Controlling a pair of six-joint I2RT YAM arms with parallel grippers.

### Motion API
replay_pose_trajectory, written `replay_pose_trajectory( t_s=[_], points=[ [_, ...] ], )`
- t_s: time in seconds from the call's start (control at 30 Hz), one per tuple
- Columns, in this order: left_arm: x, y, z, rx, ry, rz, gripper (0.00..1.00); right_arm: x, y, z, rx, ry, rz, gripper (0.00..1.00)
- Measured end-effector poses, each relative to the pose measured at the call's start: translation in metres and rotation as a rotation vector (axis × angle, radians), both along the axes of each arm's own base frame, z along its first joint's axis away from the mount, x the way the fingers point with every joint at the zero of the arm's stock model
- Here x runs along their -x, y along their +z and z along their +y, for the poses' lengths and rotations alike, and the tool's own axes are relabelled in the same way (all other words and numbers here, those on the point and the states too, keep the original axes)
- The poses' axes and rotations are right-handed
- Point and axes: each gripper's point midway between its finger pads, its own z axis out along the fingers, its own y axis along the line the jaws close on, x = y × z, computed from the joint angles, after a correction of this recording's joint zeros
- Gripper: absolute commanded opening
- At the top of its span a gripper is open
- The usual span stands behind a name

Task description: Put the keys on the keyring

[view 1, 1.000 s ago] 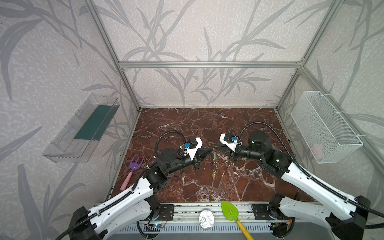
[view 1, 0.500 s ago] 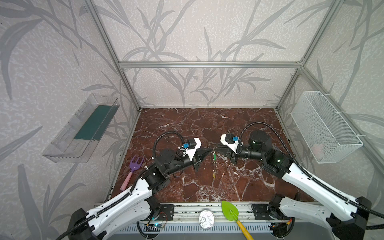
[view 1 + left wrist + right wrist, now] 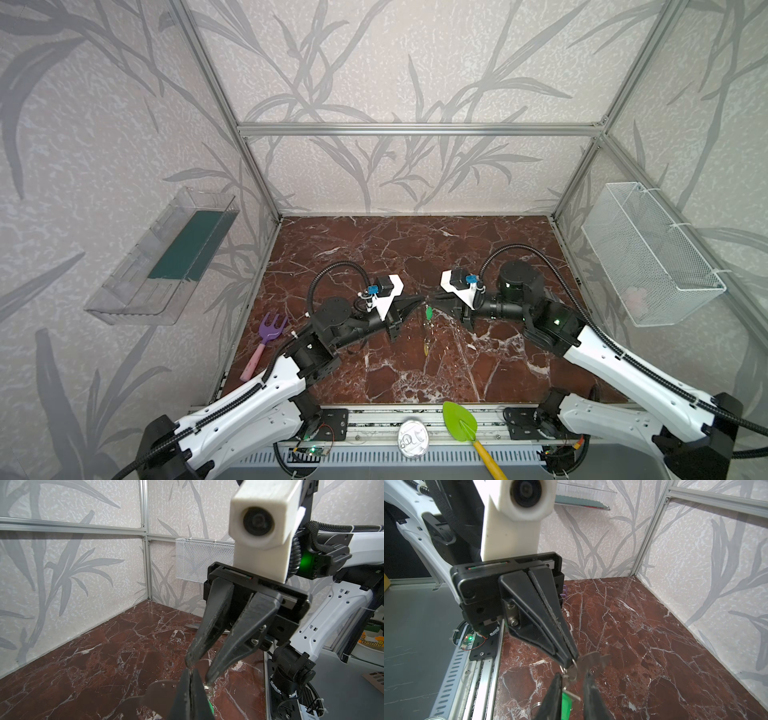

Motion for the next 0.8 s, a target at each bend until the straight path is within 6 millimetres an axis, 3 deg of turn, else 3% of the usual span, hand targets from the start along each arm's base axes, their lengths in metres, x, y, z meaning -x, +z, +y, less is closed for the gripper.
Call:
replay_pose_trajectory(
  t_s=[0.47, 0.6, 0.8],
  points=[
    [0.003, 0.001, -0.001, 0.001, -0.026, -0.003, 0.00, 0.001, -0.008, 0.007, 0.005, 0.033, 0.042, 0.11],
    [0.002, -0.001, 0.000, 0.000, -0.021, -0.008, 0.00, 0.000, -0.010, 0.009, 0.001, 0.048, 0.078, 0.00],
    [0.000, -0.005, 0.001, -0.004, -0.012, -0.012, 0.01, -0.005, -0.014, 0.012, 0.007, 0.049, 0.103, 0.00]
  ],
)
